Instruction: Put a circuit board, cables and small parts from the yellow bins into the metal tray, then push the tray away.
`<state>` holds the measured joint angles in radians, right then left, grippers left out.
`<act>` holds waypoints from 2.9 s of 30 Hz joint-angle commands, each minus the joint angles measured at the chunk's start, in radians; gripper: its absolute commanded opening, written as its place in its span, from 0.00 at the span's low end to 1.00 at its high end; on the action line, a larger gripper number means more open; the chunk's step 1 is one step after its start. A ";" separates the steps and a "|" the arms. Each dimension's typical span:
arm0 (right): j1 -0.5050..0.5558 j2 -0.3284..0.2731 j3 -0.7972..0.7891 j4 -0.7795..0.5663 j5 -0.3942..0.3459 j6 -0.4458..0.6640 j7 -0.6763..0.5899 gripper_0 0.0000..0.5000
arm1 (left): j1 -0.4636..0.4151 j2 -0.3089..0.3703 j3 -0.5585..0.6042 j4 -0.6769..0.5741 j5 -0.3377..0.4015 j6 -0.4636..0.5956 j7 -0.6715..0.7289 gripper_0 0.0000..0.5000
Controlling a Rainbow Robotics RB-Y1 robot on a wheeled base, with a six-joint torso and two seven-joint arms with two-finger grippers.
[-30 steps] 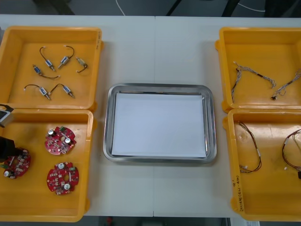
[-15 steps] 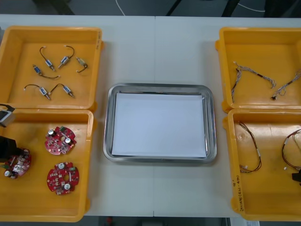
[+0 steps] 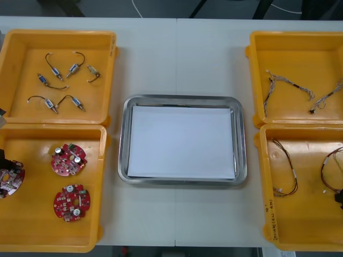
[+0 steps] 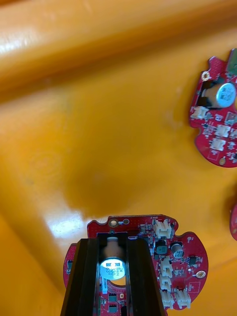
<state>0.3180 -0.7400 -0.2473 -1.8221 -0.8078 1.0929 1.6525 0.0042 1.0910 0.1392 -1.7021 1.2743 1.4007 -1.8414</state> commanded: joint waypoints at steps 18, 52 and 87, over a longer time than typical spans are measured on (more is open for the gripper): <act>0.030 0.021 -0.087 -0.083 -0.076 0.122 0.035 0.00 | -0.125 0.033 0.095 -0.231 -0.061 0.284 0.268 0.01; -0.192 -0.127 -0.339 -0.677 -0.269 0.827 -0.243 0.00 | -0.718 -0.207 -0.391 -0.537 -0.124 0.519 1.134 0.01; -0.520 -0.219 -0.115 -0.646 -0.384 0.827 -0.186 0.00 | -0.839 -0.421 -0.871 -0.337 -0.460 0.205 1.294 0.01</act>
<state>-0.1728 -0.9217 -0.3742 -2.4669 -1.1973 1.9161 1.4355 -0.7806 0.7096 -0.7017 -2.0541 0.8448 1.6330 -0.6295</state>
